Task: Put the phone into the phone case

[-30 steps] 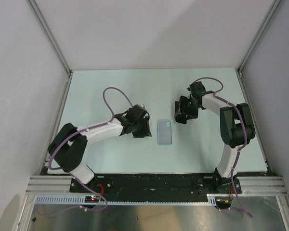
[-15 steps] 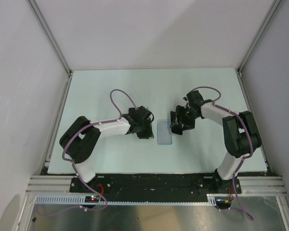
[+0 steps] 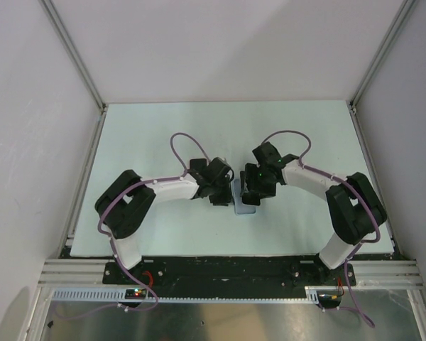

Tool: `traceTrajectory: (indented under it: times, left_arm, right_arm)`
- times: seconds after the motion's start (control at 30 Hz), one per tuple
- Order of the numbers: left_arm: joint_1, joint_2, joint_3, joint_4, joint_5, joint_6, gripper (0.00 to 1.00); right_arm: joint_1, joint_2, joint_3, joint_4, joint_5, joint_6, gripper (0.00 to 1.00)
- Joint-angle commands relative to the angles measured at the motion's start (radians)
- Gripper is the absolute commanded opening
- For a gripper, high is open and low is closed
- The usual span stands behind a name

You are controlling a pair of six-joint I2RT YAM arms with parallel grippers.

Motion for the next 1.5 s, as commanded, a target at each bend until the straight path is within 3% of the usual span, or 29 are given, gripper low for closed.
traceTrajectory:
  times: [0.0, 0.4, 0.93, 1.17, 1.47]
  left_arm:
    - [-0.020, 0.019, 0.033, 0.027, 0.020, -0.025, 0.33]
    - [-0.024, 0.011, 0.018, 0.045, 0.027, -0.035, 0.32]
    - [-0.007, -0.027, -0.017, 0.049, 0.022, -0.039, 0.30]
    - [-0.003, -0.032, -0.022, 0.050, 0.023, -0.038, 0.29]
    - [-0.002, -0.047, -0.030, 0.050, 0.024, -0.034, 0.29]
  right_arm:
    - [0.051, -0.031, 0.009, 0.001, 0.118, 0.072, 0.17]
    - [0.144, 0.009, 0.014, -0.011, 0.258, 0.099, 0.17]
    - [0.252, -0.028, -0.074, 0.045, 0.413, 0.123, 0.27]
    - [0.254, -0.067, -0.106, 0.059, 0.439, 0.115, 0.42]
    - [0.268, -0.154, -0.114, 0.043, 0.437, 0.086, 0.72]
